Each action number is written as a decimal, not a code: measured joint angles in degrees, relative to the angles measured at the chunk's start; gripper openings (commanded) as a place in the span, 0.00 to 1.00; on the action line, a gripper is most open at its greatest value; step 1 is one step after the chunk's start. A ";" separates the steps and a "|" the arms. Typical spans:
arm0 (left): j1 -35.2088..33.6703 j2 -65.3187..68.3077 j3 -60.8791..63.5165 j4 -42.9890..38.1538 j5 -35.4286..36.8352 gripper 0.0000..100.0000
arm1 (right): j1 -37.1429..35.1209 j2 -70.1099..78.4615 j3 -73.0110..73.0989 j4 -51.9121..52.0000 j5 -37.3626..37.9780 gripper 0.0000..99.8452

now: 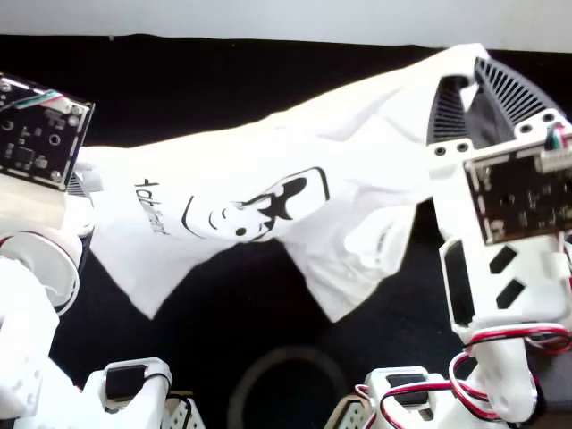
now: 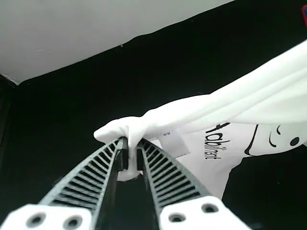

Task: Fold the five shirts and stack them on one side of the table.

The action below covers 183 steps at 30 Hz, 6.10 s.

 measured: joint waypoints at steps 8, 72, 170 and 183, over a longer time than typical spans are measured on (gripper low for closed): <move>0.00 -0.09 -1.23 0.00 0.00 0.01 | 0.00 0.09 -4.40 -3.52 0.88 0.01; -5.98 37.27 -2.37 -8.44 5.80 0.01 | -10.20 37.98 -2.02 -14.51 -11.52 0.01; -9.05 50.11 40.44 -10.02 -5.80 0.18 | -2.73 9.93 64.70 12.92 -7.30 0.20; -9.76 55.30 22.68 -15.74 2.81 0.01 | -2.64 22.33 50.37 2.64 -7.30 0.01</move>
